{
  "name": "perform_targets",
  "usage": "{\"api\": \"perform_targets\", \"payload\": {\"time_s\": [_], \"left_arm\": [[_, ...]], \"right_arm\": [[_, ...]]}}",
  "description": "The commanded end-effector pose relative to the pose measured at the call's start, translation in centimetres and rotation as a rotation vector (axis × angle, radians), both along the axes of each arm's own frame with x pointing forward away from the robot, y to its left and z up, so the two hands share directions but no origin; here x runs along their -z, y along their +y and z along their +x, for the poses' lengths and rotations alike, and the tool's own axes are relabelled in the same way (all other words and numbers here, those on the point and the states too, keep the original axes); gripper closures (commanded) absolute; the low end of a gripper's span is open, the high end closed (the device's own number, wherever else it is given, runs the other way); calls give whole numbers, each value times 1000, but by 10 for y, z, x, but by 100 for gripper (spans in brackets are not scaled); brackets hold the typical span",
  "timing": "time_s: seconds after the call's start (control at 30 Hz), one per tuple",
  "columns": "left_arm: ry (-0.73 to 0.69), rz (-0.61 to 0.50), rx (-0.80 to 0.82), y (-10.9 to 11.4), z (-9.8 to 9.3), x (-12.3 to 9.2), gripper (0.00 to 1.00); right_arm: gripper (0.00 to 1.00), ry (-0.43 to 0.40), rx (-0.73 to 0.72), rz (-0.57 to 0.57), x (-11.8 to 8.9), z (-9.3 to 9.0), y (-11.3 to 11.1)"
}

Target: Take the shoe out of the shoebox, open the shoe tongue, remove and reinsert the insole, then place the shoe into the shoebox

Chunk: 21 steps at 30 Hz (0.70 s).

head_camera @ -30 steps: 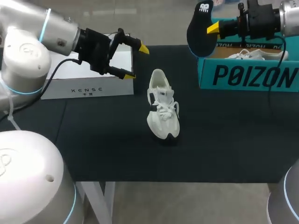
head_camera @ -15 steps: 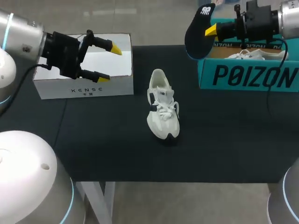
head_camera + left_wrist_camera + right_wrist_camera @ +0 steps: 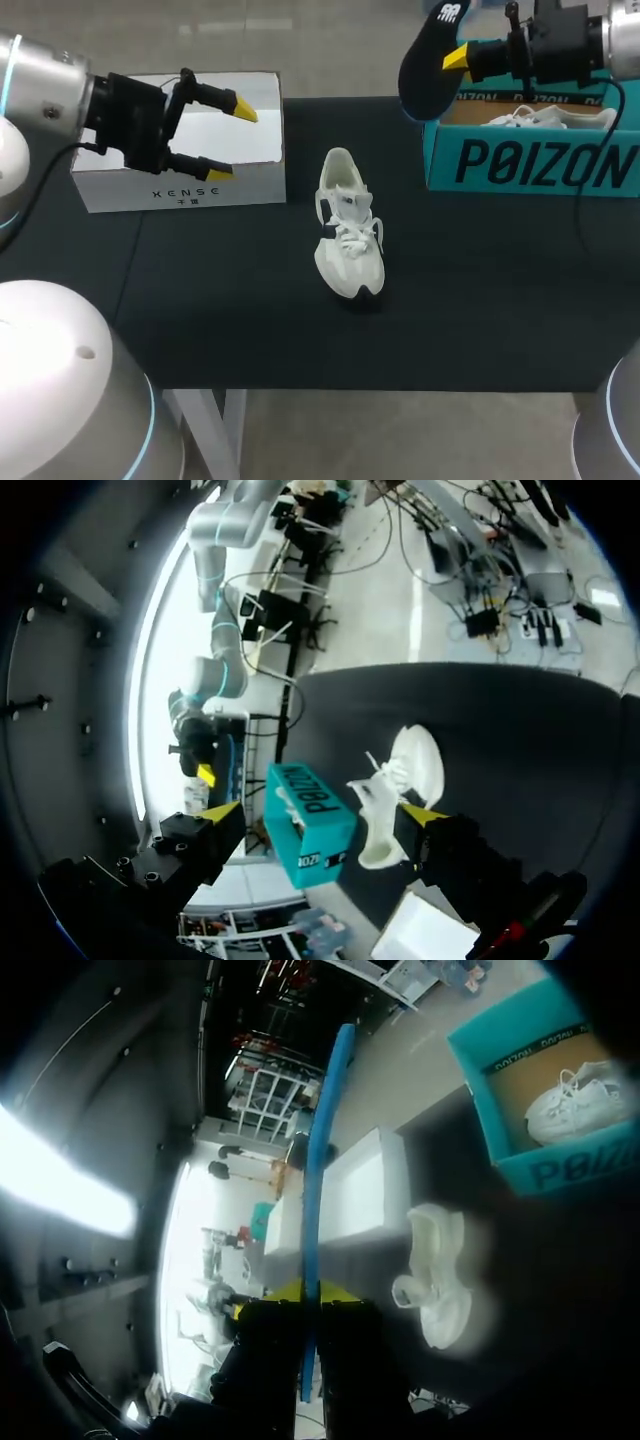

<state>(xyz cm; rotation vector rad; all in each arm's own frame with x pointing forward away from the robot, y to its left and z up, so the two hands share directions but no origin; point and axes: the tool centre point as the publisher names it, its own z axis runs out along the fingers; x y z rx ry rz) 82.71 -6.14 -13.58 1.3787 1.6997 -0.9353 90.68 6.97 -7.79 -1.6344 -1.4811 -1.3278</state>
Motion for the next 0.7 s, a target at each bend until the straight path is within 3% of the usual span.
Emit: {"api": "perform_targets", "payload": {"time_s": [0.03, 0.3, 0.7], "left_arm": [[5, -9, 112, 6, 13, -3, 0], [-47, 112, 95, 29, 35, 11, 0], [-92, 164, 5, 64, 57, 29, 0]], "right_arm": [[100, -2, 6, -3, 1, -3, -3], [100, 0, 3, -12, 4, -2, -5], [100, 4, -9, -24, 5, 0, -4]]}}
